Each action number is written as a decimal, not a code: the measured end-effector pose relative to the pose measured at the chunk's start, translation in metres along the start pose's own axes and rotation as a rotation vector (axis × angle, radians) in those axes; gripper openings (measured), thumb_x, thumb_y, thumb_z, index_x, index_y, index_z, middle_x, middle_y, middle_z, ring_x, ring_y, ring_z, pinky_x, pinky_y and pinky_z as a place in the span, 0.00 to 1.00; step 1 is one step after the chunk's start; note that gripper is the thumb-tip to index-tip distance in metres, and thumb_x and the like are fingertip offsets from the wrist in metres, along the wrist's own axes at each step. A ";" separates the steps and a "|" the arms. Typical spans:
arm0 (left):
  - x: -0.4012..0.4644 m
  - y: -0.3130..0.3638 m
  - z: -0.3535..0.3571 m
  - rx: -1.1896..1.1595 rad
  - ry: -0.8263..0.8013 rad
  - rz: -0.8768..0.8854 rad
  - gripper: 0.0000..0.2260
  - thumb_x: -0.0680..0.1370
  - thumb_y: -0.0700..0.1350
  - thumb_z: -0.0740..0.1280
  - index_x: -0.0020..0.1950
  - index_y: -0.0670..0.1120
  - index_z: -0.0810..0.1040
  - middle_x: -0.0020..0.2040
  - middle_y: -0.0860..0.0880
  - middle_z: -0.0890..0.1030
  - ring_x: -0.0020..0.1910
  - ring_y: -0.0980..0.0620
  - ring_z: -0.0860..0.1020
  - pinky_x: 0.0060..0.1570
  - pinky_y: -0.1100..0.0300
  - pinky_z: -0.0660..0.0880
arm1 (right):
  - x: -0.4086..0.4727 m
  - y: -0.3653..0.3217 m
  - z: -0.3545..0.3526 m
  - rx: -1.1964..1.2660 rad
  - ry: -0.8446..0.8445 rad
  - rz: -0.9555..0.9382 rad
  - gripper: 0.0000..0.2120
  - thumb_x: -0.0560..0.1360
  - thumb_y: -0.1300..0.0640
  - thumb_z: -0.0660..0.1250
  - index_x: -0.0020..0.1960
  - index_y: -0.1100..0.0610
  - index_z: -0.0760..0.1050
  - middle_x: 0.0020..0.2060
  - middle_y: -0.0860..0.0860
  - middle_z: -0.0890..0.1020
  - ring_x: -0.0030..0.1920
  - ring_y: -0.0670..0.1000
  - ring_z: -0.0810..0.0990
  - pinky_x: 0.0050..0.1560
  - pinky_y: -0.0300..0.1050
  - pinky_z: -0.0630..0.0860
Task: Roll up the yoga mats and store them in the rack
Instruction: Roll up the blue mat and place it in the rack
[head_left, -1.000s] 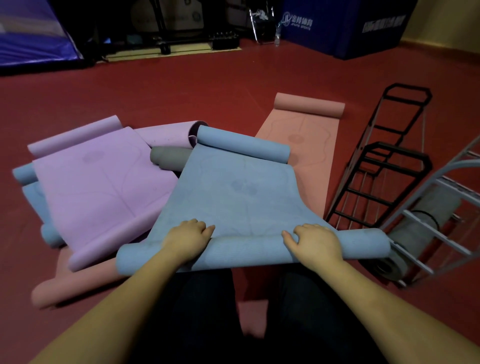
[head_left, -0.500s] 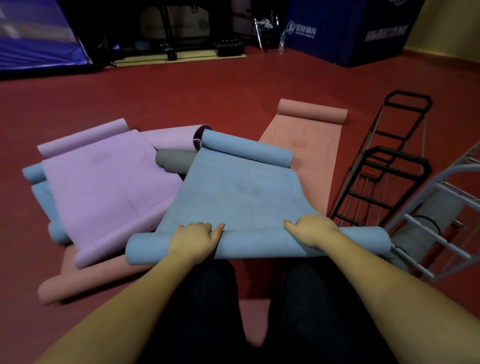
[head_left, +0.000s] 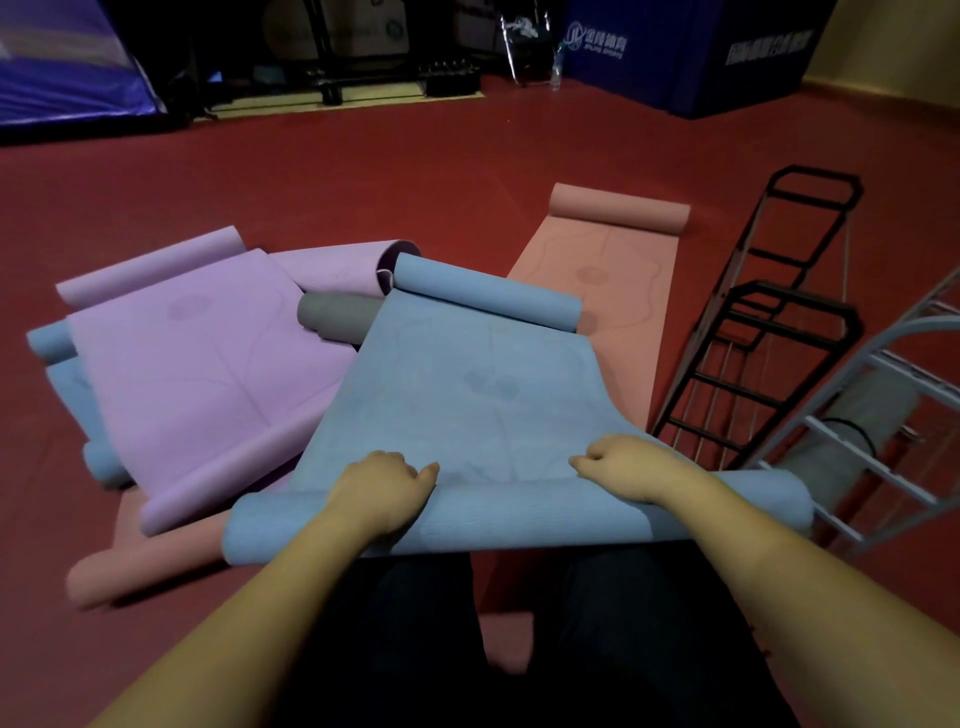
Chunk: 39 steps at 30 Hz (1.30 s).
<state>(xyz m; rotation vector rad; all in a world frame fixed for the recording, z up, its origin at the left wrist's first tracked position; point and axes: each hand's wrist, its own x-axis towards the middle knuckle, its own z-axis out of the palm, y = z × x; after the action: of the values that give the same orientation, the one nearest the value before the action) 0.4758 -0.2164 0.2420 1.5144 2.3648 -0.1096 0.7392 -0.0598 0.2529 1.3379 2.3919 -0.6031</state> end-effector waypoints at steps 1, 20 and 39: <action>0.002 -0.001 -0.001 -0.027 0.002 -0.009 0.25 0.83 0.60 0.50 0.49 0.45 0.80 0.56 0.44 0.80 0.56 0.44 0.75 0.54 0.54 0.70 | 0.000 0.001 0.003 -0.014 0.104 -0.026 0.24 0.81 0.39 0.52 0.50 0.55 0.79 0.53 0.52 0.80 0.53 0.53 0.77 0.54 0.48 0.73; 0.040 0.005 -0.013 -0.131 -0.151 -0.056 0.22 0.84 0.57 0.53 0.57 0.43 0.80 0.62 0.42 0.79 0.60 0.43 0.75 0.58 0.54 0.69 | -0.021 -0.010 0.040 -0.167 0.564 -0.011 0.38 0.70 0.31 0.40 0.45 0.54 0.80 0.40 0.51 0.81 0.45 0.56 0.79 0.47 0.49 0.69; 0.005 0.004 -0.001 0.069 0.141 -0.001 0.28 0.83 0.62 0.45 0.47 0.48 0.80 0.51 0.46 0.83 0.53 0.44 0.79 0.56 0.51 0.69 | -0.001 -0.022 -0.015 -0.040 -0.054 0.089 0.35 0.79 0.33 0.48 0.70 0.57 0.73 0.71 0.57 0.72 0.68 0.57 0.71 0.67 0.50 0.67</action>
<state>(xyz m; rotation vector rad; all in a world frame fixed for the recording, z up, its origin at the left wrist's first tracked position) 0.4772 -0.2098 0.2415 1.6016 2.4957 -0.0885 0.7197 -0.0631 0.2700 1.3852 2.2763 -0.5563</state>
